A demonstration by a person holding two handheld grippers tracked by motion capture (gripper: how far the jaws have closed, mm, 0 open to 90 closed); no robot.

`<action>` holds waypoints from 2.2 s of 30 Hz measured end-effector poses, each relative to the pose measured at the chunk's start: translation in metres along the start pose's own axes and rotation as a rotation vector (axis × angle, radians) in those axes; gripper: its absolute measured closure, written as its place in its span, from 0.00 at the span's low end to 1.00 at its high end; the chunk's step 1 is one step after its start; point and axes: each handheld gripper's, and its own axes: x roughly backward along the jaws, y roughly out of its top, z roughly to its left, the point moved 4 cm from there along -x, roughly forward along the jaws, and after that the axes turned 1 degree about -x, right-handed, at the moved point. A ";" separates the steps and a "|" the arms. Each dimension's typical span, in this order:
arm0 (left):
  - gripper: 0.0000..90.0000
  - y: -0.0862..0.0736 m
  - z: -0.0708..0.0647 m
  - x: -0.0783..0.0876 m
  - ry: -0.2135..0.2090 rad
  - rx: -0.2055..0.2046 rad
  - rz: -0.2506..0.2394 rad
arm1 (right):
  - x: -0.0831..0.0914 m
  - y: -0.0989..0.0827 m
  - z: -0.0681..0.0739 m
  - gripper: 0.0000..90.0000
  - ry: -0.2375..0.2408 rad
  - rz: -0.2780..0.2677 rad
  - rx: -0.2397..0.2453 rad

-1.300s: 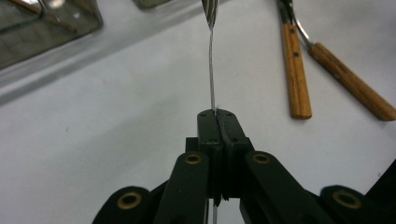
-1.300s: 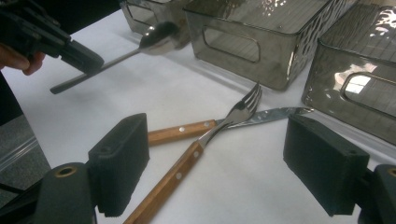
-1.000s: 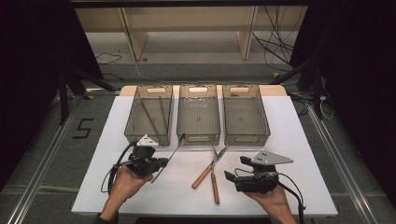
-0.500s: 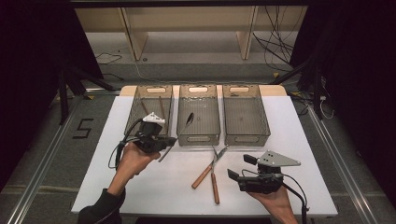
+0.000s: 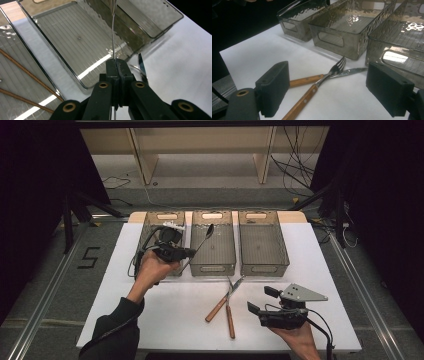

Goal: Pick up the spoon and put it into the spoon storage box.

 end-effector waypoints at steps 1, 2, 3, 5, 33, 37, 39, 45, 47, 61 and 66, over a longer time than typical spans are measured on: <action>0.99 0.003 0.002 -0.003 0.001 0.009 0.004 | 0.000 -0.001 0.000 0.22 -0.001 0.001 -0.001; 0.99 0.005 0.003 -0.005 0.001 0.016 0.003 | 0.001 -0.001 -0.001 0.22 -0.001 0.000 0.000; 0.99 0.009 0.005 -0.008 0.003 0.018 0.006 | 0.001 -0.001 -0.001 0.22 -0.001 0.000 -0.001; 0.99 0.015 0.008 -0.015 0.010 0.018 0.006 | 0.001 -0.002 -0.002 0.22 -0.002 0.004 -0.002; 0.99 0.050 0.034 -0.081 0.050 0.069 0.001 | 0.004 -0.008 -0.003 0.22 0.007 0.012 -0.005; 0.99 0.050 0.035 -0.084 0.053 0.076 -0.007 | 0.004 -0.008 -0.002 0.22 0.008 0.012 -0.005; 0.99 0.049 0.036 -0.085 0.055 0.079 -0.006 | 0.004 -0.008 -0.002 0.22 0.009 0.012 -0.005; 0.99 0.046 0.038 -0.091 0.060 0.093 0.003 | 0.003 -0.008 -0.002 0.22 0.011 0.014 -0.008; 0.99 0.045 0.037 -0.094 0.058 0.099 0.002 | 0.003 -0.008 -0.001 0.22 0.010 0.014 -0.008; 0.46 0.046 0.030 -0.089 0.050 0.116 -0.008 | 0.004 -0.008 -0.003 0.22 0.010 0.011 -0.012; 0.40 0.047 0.023 -0.074 0.033 0.089 -0.022 | 0.003 -0.007 -0.002 0.22 0.008 0.019 -0.012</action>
